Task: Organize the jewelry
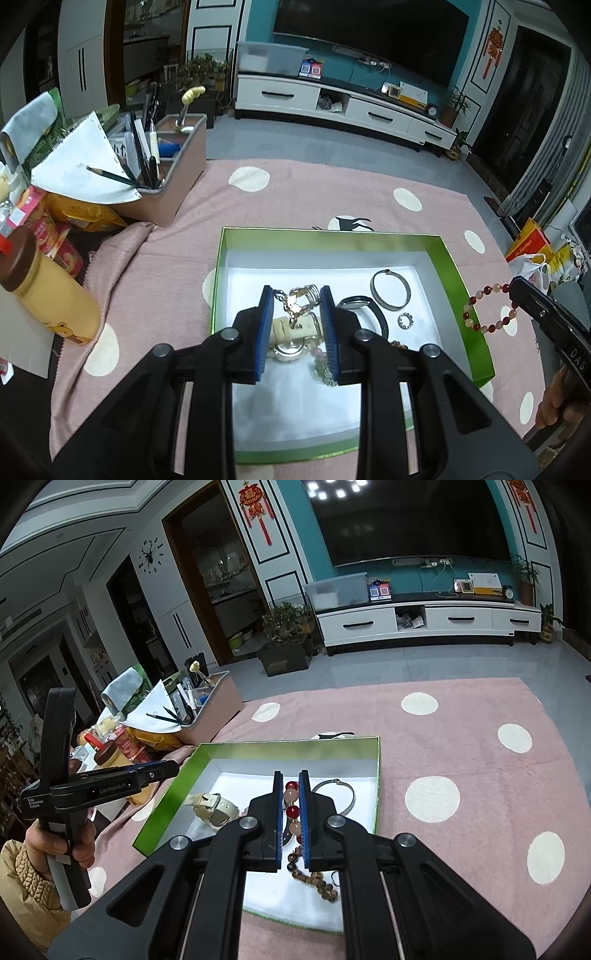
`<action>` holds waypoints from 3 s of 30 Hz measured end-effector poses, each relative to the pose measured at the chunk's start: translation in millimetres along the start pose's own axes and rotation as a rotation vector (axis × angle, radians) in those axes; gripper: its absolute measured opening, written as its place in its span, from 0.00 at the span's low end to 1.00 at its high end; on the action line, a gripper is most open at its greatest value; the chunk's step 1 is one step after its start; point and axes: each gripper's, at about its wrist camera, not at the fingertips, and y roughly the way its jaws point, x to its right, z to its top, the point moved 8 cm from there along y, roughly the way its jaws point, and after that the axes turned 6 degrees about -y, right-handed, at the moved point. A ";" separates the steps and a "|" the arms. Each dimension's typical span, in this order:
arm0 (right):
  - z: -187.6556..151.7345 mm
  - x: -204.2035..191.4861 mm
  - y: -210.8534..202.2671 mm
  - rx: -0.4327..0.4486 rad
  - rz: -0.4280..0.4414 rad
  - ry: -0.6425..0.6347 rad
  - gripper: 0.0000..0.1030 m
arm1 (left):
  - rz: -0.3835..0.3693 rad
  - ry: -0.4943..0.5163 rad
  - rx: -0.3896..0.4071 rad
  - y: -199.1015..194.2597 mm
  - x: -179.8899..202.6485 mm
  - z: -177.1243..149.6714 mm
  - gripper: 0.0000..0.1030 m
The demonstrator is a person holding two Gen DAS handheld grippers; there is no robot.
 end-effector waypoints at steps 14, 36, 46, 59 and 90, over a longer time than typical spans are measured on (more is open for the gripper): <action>9.1 0.0 53.1 -0.075 0.006 -0.002 0.07 | 0.043 -0.016 -0.060 42.6 -12.0 3.0 0.24; 7.9 -2.6 119.4 -0.209 0.057 0.113 0.08 | 0.097 0.011 -0.119 72.6 -13.2 4.2 0.25; 10.2 -7.1 106.9 -0.227 0.011 0.068 0.25 | 0.115 0.014 -0.100 57.1 -12.1 7.2 0.60; 26.8 -13.7 3.9 -0.256 -0.193 -0.078 0.99 | 0.188 0.071 -0.056 -35.3 13.7 13.2 0.98; 56.8 -35.3 -59.2 -0.202 -0.247 -0.133 0.99 | 0.201 0.093 0.012 -122.0 39.2 25.9 0.98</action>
